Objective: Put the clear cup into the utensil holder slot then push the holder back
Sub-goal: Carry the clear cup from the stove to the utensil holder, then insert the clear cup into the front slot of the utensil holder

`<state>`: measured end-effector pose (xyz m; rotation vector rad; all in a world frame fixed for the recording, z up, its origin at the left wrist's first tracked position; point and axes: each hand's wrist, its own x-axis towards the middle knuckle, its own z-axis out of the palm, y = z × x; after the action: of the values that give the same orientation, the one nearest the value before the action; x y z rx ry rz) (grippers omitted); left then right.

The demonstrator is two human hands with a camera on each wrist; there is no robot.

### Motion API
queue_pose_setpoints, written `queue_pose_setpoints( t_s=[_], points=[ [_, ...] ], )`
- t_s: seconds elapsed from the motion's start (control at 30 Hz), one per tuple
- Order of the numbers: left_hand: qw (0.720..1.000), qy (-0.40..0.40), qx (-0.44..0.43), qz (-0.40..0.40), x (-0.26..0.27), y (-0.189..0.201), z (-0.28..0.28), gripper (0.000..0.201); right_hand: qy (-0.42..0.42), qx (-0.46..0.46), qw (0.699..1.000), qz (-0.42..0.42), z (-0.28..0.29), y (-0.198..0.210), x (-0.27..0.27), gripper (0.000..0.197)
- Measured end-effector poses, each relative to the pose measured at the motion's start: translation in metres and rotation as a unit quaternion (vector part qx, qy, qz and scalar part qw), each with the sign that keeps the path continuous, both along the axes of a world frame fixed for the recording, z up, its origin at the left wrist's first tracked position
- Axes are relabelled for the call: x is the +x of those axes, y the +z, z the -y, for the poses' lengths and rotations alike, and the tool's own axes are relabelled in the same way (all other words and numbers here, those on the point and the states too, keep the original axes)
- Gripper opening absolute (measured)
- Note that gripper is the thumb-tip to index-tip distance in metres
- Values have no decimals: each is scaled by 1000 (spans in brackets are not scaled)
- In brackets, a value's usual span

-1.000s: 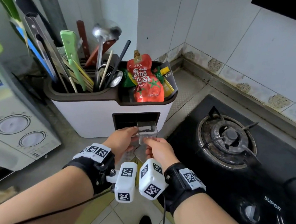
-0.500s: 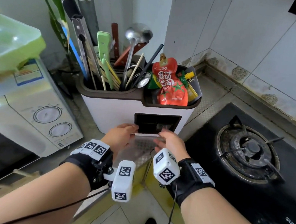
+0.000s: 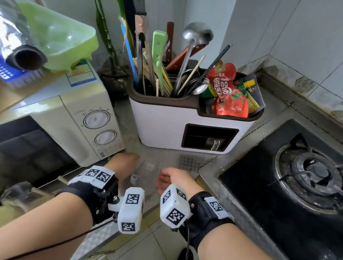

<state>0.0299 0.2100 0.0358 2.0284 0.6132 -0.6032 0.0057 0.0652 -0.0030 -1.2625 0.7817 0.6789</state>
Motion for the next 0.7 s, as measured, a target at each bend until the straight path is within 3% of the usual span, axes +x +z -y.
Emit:
queue_pose_setpoints(
  t_s=[0.17,0.37,0.5,0.57,0.63,0.7],
  points=[
    [997,15,-63,-30,-12,-5,-5,42,26,1,1000,6,-12,2,-5,16],
    [997,-16,-67,-34,-13,3,3,26,4,-16,999,33,-7,10,-10,17],
    [992,-32,-119,-8,-13,5,18,17,-25,-40,997,57,2,13,-10,61],
    [988,-42,-151,5,-12,7,28,17,-52,-55,995,69,11,18,-10,51],
    [979,-64,-192,20,-13,10,41,35,-69,-65,992,89,26,22,-11,29],
    [974,-80,-207,32,-10,10,54,47,-85,-71,988,110,40,26,-12,24]
  ],
)
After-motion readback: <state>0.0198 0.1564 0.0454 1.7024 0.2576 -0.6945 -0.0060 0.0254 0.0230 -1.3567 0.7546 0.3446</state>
